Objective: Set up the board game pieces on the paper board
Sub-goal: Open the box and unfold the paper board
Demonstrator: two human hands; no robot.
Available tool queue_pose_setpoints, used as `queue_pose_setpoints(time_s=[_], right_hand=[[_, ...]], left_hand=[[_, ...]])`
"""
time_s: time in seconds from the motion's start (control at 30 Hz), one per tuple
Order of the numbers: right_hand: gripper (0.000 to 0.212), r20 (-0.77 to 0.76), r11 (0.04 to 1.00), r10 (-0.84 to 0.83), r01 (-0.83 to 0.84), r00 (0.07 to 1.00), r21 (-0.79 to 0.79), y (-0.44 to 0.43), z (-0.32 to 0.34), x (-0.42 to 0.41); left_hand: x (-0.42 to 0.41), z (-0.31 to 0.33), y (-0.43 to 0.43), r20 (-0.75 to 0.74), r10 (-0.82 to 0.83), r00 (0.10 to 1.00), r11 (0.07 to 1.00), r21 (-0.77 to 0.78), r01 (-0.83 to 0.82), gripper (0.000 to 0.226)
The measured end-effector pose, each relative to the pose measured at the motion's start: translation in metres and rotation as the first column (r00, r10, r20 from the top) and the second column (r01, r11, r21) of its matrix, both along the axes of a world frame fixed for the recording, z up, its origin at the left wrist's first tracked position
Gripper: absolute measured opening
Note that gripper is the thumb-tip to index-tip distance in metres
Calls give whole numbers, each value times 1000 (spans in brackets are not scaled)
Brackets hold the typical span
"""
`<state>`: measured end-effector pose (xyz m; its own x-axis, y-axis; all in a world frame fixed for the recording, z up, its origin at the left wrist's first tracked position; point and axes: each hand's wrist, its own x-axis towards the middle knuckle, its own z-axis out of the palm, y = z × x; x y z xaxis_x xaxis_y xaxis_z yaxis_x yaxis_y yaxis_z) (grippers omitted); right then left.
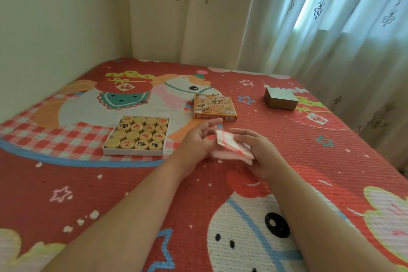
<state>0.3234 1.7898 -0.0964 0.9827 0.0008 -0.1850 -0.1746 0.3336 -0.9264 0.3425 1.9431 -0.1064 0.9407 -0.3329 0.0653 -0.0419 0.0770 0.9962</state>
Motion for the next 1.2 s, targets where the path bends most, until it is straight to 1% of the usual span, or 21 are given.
queue_pose_setpoints(time_s=[0.07,0.1,0.17,0.23,0.33,0.4,0.47,0.53,0.57,0.63,0.7,0.9,0.93,0.97,1.07,1.13,1.2], right_hand=[[19,-18,997,63,-64,998,-38,3,-2,1],[23,-29,996,82,-83,996,-38,5,-3,2],[32,-49,996,87,-86,995,23,6,-4,1],[39,-38,995,86,-83,996,63,5,-5,2],[47,-30,991,119,-117,992,63,3,-7,1],[40,-20,990,136,-136,990,30,2,-7,0],[26,23,989,144,-144,989,-13,2,-9,-1],[13,49,996,77,-74,996,-55,2,-11,0],[10,53,997,28,-24,998,-74,2,-12,1],[11,58,995,-54,58,997,-87,1,-13,3],[12,63,992,-90,96,994,-84,0,-12,4],[18,77,989,-79,87,994,-120,0,-12,3],[19,93,986,-81,94,992,-139,0,-13,3],[19,127,976,-84,107,988,-189,0,-13,2],[27,308,896,-88,211,947,-391,1,-13,-3],[43,421,845,-33,251,907,-473,3,-14,-7],[63,472,766,68,258,879,-589,5,-17,-9]], left_hand=[[0,-2,2,21,33,999,999,25,-34,21],[0,-3,3,21,60,998,998,21,-60,18],[1,-3,4,-11,106,994,994,-10,-106,15],[1,-3,5,-46,133,990,990,-42,-135,9],[4,-3,5,-100,161,982,980,-104,-172,14],[5,-4,4,-135,179,975,971,-135,-197,15],[5,-3,4,-160,197,967,964,-146,-220,13],[4,-2,5,-163,190,968,963,-159,-216,13],[4,-2,5,-169,172,971,964,-176,-201,14],[3,-1,6,-192,114,975,963,-219,-156,17],[1,-2,6,-195,70,978,969,-220,-113,21],[1,-5,4,-162,95,982,987,-116,-115,19],[1,-6,4,-162,106,981,985,-119,-126,18],[2,-6,4,-167,125,978,980,-131,-148,17],[6,-8,5,-202,206,958,952,-183,-243,13],[7,-8,5,-213,251,944,936,-195,-293,11],[6,-7,4,-210,282,936,926,-195,-323,9]])
